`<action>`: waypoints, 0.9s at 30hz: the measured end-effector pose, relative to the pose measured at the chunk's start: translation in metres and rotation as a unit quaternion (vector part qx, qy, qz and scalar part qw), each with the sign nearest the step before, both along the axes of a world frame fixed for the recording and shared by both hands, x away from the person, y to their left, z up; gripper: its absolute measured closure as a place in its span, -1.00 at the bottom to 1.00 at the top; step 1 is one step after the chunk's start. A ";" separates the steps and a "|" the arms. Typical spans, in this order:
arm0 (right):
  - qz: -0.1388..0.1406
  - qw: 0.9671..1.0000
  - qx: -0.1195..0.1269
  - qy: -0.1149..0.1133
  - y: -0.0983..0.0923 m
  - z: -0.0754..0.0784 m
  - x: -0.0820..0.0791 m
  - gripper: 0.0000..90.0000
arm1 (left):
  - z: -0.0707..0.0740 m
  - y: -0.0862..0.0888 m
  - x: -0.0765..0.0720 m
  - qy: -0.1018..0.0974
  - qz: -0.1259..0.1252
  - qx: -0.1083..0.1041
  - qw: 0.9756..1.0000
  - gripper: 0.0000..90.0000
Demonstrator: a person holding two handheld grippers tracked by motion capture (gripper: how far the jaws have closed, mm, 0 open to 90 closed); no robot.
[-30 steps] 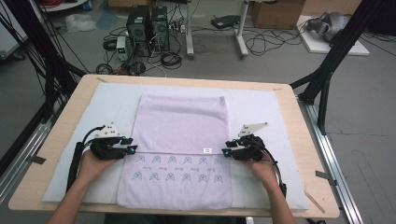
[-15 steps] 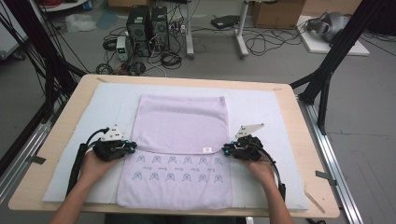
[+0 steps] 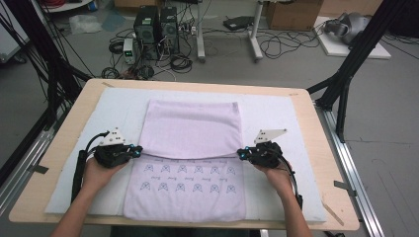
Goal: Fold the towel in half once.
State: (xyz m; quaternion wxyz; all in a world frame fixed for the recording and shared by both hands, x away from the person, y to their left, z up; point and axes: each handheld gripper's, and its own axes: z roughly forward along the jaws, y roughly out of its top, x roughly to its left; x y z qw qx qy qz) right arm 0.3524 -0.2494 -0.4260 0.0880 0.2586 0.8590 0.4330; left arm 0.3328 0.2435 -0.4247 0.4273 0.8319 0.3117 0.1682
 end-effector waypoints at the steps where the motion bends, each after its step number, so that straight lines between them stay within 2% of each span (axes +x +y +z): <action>1: -0.002 1.000 0.006 -0.003 -0.001 0.002 0.000 0.92 | 0.002 0.000 0.000 -0.002 0.002 -0.003 1.000 0.92; 3: 0.000 1.000 0.014 -0.005 -0.003 0.006 -0.001 0.92 | 0.006 0.000 -0.001 -0.004 0.001 -0.003 1.000 0.92; 6: 0.004 1.000 0.011 -0.011 -0.003 0.011 -0.003 0.93 | 0.014 0.000 -0.003 -0.006 -0.003 0.001 1.000 0.92; 11: 0.016 0.999 0.015 -0.028 -0.005 0.032 -0.014 0.93 | 0.029 0.005 -0.015 -0.016 -0.011 0.005 1.000 0.92; 16: 0.038 0.999 0.002 -0.028 -0.002 0.044 -0.037 0.93 | 0.039 0.010 -0.046 -0.026 -0.030 0.010 0.999 0.92; 18: 0.049 0.999 0.007 -0.022 -0.002 0.042 -0.050 0.93 | 0.037 0.013 -0.061 -0.025 -0.035 0.009 0.999 0.92; 21: 0.062 0.998 -0.005 -0.008 -0.001 0.033 -0.068 0.92 | 0.028 0.013 -0.081 -0.016 -0.052 0.010 0.998 0.90; 23: 0.074 0.997 -0.008 0.006 0.000 0.025 -0.075 0.81 | 0.023 0.012 -0.088 -0.009 -0.060 0.015 0.998 0.72; 25: 0.073 0.997 -0.021 0.011 0.002 0.017 -0.076 0.68 | 0.019 0.011 -0.087 -0.005 -0.064 0.021 0.998 0.52; 27: 0.075 0.997 -0.014 0.011 0.005 0.015 -0.072 0.59 | 0.015 0.009 -0.081 0.000 -0.065 0.025 0.998 0.51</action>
